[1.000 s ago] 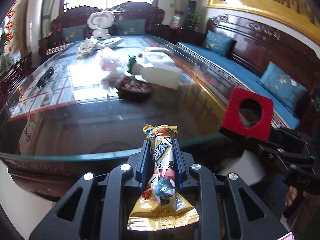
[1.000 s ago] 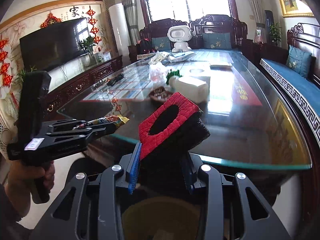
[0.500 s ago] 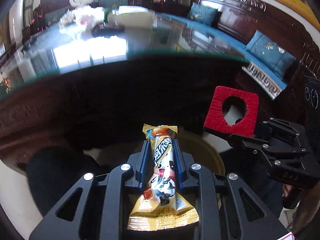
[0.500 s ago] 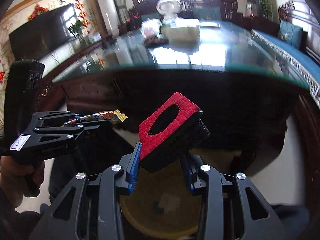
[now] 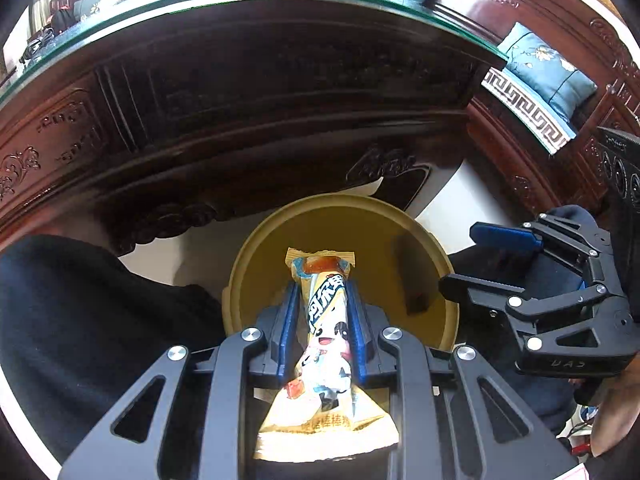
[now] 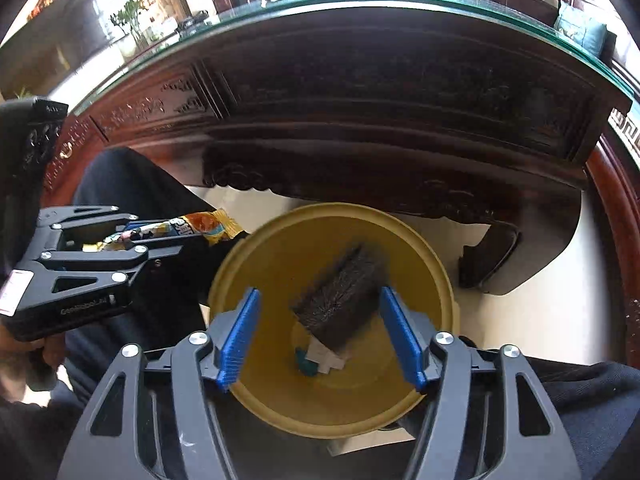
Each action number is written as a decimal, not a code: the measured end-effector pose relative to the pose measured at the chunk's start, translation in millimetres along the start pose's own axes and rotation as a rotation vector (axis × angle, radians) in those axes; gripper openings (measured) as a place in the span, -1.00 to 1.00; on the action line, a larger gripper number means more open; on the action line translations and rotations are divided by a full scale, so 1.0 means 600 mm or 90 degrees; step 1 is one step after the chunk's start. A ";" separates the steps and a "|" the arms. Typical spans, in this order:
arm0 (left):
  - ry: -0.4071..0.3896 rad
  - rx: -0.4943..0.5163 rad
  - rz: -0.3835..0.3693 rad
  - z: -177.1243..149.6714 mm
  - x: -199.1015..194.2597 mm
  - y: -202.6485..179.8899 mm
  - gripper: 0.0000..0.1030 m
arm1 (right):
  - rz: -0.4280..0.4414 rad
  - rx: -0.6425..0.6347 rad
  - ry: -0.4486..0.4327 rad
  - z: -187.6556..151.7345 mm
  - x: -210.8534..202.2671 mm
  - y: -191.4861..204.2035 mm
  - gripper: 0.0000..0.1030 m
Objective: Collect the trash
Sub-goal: 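Open the right gripper to drop the sponge while the left gripper releases the wrapper, then raise both grippers from the bucket back toward the table, then grasp the brown printed cloth with the left gripper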
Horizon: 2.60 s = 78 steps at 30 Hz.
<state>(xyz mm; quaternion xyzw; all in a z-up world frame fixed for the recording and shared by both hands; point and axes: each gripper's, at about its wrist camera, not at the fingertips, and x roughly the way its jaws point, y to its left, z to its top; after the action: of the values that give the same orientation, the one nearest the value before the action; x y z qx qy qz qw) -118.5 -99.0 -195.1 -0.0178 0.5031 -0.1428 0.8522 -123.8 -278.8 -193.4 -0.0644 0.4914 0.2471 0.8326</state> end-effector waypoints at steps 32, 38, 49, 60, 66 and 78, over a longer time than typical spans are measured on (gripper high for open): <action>0.041 0.034 -0.047 0.019 0.051 -0.041 0.29 | -0.054 0.063 -0.001 -0.014 -0.007 -0.075 0.21; 0.042 0.031 -0.042 0.019 0.051 -0.035 0.29 | -0.051 0.061 0.003 -0.011 -0.004 -0.077 0.21; 0.014 0.015 -0.032 0.043 0.028 -0.016 0.29 | -0.052 0.043 -0.006 0.017 -0.011 -0.066 0.21; -0.122 -0.035 0.022 0.155 -0.082 0.048 0.30 | -0.014 0.015 -0.137 0.146 -0.087 -0.042 0.21; -0.199 -0.064 0.057 0.264 -0.133 0.085 0.34 | -0.011 -0.018 -0.200 0.250 -0.112 -0.026 0.39; -0.245 -0.095 0.113 0.412 -0.132 0.144 0.54 | -0.019 -0.047 -0.248 0.396 -0.097 -0.060 0.54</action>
<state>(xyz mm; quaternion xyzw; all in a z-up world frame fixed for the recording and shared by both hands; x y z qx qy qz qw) 78.2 -23.6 -20.6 -0.0635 0.3401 -0.0238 0.9379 57.2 -246.9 -27.8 -0.0534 0.3104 0.2605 0.9127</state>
